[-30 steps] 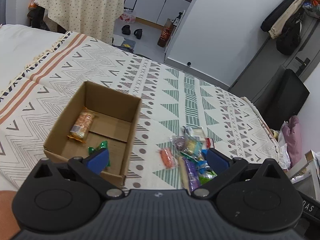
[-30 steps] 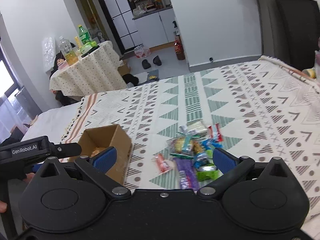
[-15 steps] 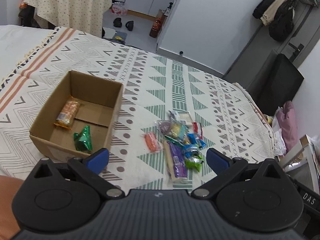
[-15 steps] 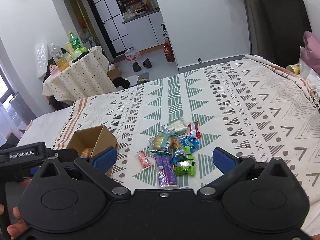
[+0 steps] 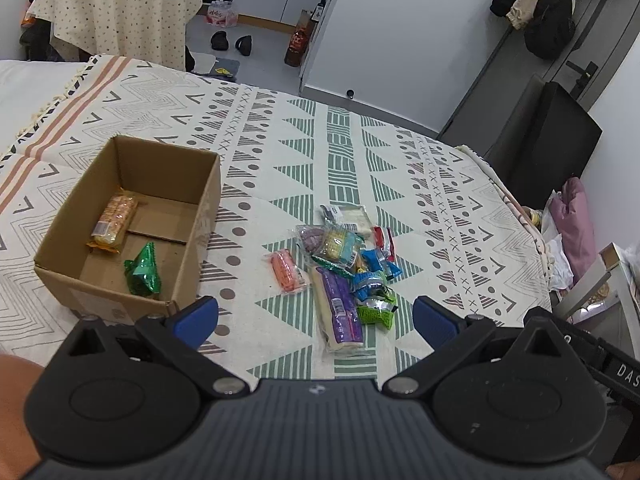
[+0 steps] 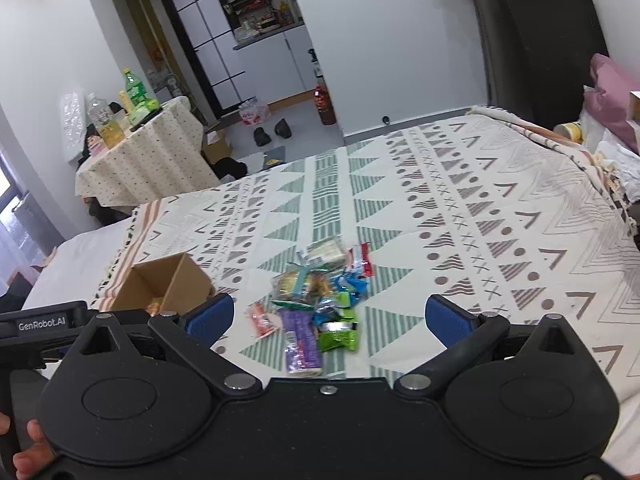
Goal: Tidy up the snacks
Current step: 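Move both tools back toward the snack pile, then grasp the purple bar with left tool while right tool grasps green packet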
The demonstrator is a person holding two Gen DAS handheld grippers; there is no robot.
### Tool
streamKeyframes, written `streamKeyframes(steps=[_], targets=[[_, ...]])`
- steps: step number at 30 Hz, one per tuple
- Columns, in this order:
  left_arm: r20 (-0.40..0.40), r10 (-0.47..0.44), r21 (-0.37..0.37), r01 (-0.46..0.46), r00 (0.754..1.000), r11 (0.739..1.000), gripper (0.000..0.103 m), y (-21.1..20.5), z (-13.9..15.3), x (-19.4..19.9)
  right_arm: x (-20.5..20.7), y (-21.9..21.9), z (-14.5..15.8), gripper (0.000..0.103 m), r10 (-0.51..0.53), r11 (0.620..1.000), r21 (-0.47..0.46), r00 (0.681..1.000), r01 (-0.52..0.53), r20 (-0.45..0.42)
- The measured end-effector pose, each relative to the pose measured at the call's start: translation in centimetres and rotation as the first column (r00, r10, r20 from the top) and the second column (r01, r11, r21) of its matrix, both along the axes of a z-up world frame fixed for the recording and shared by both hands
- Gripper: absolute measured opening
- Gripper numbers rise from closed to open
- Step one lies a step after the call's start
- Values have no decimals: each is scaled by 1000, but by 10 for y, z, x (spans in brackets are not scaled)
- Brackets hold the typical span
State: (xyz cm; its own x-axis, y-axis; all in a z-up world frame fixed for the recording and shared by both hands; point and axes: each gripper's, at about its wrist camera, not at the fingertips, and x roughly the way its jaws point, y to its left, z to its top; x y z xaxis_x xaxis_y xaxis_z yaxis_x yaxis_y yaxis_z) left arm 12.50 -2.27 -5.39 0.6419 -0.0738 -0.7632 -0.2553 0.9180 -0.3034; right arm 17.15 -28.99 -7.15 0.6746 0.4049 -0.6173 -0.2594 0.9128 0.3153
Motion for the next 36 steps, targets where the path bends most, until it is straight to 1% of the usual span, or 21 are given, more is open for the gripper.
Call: streamKeyframes(steps=[3, 6, 14, 19, 20, 22, 24, 26, 30, 33, 35, 36], targets=[[-4, 1, -1, -1, 1000, 1000, 103, -2, -6, 4, 4, -3, -7, 103, 2, 1000, 12, 1000, -2, -10], [-17, -7, -6, 7, 1000, 1000, 103, -5, -12, 10, 10, -6, -17, 103, 8, 999, 32, 999, -7, -41], [-54, -14, 0, 14, 998, 1000, 103, -9, -33, 28, 25, -7, -36, 103, 21, 999, 40, 997, -18, -75], [-58, -17, 4, 18, 998, 1000, 102, -11, -43, 40, 38, -3, -52, 103, 50, 998, 53, 994, -44, -102], [-61, -18, 2, 18, 998, 1000, 100, -11, -46, 43, 41, -2, -56, 103, 55, 997, 51, 993, -50, -108], [-72, -12, -1, 12, 997, 1000, 100, -11, -53, 49, 46, 1, -61, 103, 67, 997, 51, 991, -62, -113], [-79, -8, 1, 8, 997, 1000, 93, -11, -59, 55, 52, 3, -66, 102, 80, 996, 56, 989, -73, -121], [-95, -4, -6, 3, 995, 1000, 88, -10, -66, 63, 59, 7, -72, 96, 92, 995, 59, 986, -85, -135], [-124, -5, -34, 1, 992, 999, 75, -11, -80, 78, 73, 12, -84, 88, 113, 992, 78, 980, -102, -165], [-144, -9, -49, 2, 989, 999, 68, -14, -91, 87, 81, 17, -93, 81, 132, 989, 95, 975, -116, -180], [-157, -14, -55, 5, 988, 998, 65, -16, -99, 94, 87, 19, -98, 72, 136, 988, 97, 972, -119, -190], [-166, -17, -59, 7, 986, 998, 62, -17, -104, 98, 89, 21, -101, 71, 137, 988, 98, 971, -120, -198]])
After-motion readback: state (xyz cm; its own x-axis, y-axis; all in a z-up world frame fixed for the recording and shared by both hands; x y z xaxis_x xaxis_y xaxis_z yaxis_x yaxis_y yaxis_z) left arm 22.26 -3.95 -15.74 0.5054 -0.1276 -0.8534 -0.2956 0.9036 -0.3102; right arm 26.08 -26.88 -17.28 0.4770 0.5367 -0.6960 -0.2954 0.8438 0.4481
